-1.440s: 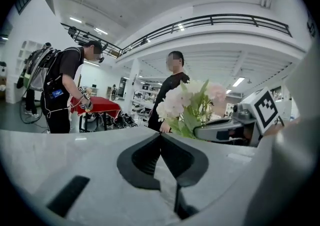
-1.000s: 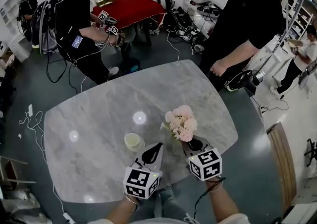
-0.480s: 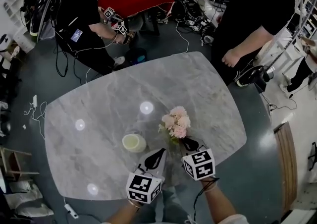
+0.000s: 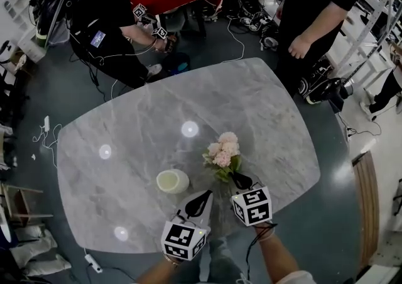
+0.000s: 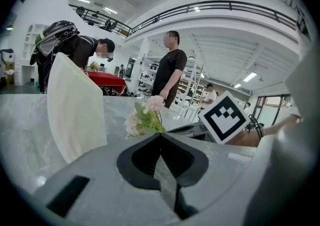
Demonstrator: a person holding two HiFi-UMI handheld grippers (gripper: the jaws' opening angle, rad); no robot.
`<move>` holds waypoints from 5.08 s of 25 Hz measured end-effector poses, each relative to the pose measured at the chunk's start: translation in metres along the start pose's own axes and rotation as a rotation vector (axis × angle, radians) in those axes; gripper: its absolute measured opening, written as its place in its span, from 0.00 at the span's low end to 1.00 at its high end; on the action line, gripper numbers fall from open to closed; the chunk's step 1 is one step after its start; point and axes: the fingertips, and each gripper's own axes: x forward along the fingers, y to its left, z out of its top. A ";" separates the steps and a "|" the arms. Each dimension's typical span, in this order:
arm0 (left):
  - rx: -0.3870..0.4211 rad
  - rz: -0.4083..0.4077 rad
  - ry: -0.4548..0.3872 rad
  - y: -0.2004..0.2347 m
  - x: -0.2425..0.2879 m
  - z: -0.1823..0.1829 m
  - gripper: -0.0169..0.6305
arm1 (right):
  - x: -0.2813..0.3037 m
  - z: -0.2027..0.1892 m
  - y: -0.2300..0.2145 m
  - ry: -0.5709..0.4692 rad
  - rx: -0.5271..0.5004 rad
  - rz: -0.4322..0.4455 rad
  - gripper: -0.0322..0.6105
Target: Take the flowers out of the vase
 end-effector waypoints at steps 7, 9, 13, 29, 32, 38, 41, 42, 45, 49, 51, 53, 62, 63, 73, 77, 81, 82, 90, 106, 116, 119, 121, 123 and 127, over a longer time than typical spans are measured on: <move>-0.006 -0.011 0.012 -0.002 0.001 -0.005 0.04 | 0.009 -0.004 0.004 0.011 0.026 0.016 0.08; -0.007 -0.010 0.015 -0.001 0.000 -0.007 0.04 | 0.011 -0.006 0.006 0.017 0.030 0.022 0.08; -0.013 -0.005 0.018 0.004 -0.006 -0.010 0.04 | 0.015 -0.008 0.016 0.022 0.032 0.046 0.08; -0.016 -0.003 0.008 0.010 -0.027 -0.013 0.04 | 0.006 0.001 0.041 -0.017 0.048 0.073 0.23; -0.015 -0.002 -0.001 0.012 -0.032 -0.013 0.04 | 0.002 0.003 0.045 -0.032 0.050 0.062 0.23; -0.013 -0.001 -0.013 0.014 -0.042 -0.009 0.04 | -0.009 0.012 0.049 -0.071 0.061 0.034 0.23; -0.009 -0.004 -0.022 0.012 -0.048 -0.006 0.04 | -0.017 0.017 0.049 -0.086 0.068 0.021 0.23; -0.007 -0.005 -0.028 0.012 -0.050 -0.004 0.04 | -0.020 0.019 0.049 -0.093 0.072 0.013 0.23; 0.001 -0.007 -0.045 0.012 -0.060 0.001 0.04 | -0.028 0.027 0.050 -0.119 0.084 -0.019 0.19; 0.008 0.002 -0.068 0.017 -0.077 0.005 0.04 | -0.041 0.038 0.055 -0.161 0.107 -0.056 0.14; 0.010 0.015 -0.081 0.021 -0.088 0.010 0.04 | -0.049 0.047 0.059 -0.184 0.119 -0.070 0.12; 0.010 0.030 -0.097 0.027 -0.100 0.017 0.04 | -0.058 0.059 0.065 -0.207 0.127 -0.084 0.11; 0.030 0.121 -0.171 0.058 -0.148 0.050 0.04 | -0.098 0.099 0.089 -0.305 0.128 -0.149 0.08; 0.037 0.135 -0.179 0.062 -0.151 0.053 0.04 | -0.101 0.104 0.089 -0.319 0.122 -0.159 0.08; 0.067 0.174 -0.229 0.087 -0.174 0.083 0.04 | -0.140 0.130 0.103 -0.465 0.142 -0.254 0.07; 0.074 0.162 -0.231 0.092 -0.177 0.085 0.04 | -0.147 0.121 0.107 -0.494 0.181 -0.291 0.06; 0.070 0.168 -0.235 0.094 -0.177 0.089 0.04 | -0.158 0.119 0.109 -0.515 0.195 -0.303 0.06; 0.067 0.173 -0.234 0.094 -0.178 0.088 0.04 | -0.161 0.117 0.109 -0.517 0.196 -0.306 0.06; 0.062 0.206 -0.235 0.086 -0.185 0.090 0.04 | -0.182 0.110 0.112 -0.529 0.187 -0.297 0.06; 0.012 0.285 -0.232 0.040 -0.190 0.069 0.04 | -0.215 0.070 0.118 -0.487 0.141 -0.220 0.06; 0.005 0.296 -0.239 0.027 -0.199 0.065 0.04 | -0.222 0.071 0.133 -0.480 0.089 -0.186 0.06; 0.008 0.301 -0.240 0.027 -0.204 0.064 0.04 | -0.223 0.074 0.143 -0.481 0.025 -0.190 0.05; 0.009 0.304 -0.241 0.027 -0.205 0.064 0.04 | -0.222 0.075 0.145 -0.478 0.016 -0.187 0.05; 0.012 0.303 -0.242 0.026 -0.204 0.065 0.04 | -0.221 0.074 0.144 -0.475 0.015 -0.188 0.05; 0.024 0.299 -0.242 0.025 -0.205 0.066 0.04 | -0.222 0.074 0.145 -0.478 0.015 -0.193 0.05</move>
